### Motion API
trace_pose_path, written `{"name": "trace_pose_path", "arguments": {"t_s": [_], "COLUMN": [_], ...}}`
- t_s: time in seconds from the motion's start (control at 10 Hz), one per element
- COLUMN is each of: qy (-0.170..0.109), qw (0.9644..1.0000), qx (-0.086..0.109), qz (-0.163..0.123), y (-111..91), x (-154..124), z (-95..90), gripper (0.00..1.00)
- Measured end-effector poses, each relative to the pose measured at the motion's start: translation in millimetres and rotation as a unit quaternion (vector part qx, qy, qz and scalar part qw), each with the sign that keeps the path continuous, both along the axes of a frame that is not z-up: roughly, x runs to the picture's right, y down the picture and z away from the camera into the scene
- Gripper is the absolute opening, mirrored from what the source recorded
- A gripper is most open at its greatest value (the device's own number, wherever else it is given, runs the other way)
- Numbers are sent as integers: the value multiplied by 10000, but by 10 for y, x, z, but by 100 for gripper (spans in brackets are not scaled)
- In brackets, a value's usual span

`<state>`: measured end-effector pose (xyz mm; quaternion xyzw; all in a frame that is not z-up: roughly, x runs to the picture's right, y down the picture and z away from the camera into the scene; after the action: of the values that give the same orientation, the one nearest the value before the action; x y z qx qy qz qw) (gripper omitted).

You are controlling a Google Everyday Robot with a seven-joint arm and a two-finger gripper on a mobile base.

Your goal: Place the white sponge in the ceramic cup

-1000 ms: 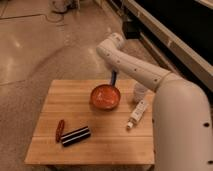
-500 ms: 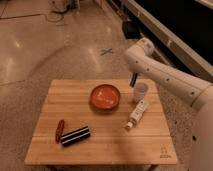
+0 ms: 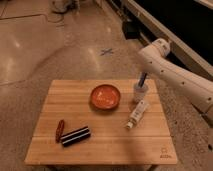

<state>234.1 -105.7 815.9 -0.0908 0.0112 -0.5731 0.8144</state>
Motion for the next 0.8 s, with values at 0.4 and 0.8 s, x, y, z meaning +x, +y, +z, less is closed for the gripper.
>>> {"name": "trace_pose_path", "arguments": {"t_s": [0.4,0.8], "qy": [-117,-14], "qw": [9999,9999], "qx": [-89,-108], "qz": [27,53], "y": [107,218], "x": [59,233], "z": [165,386], "gripper": [0,22]}}
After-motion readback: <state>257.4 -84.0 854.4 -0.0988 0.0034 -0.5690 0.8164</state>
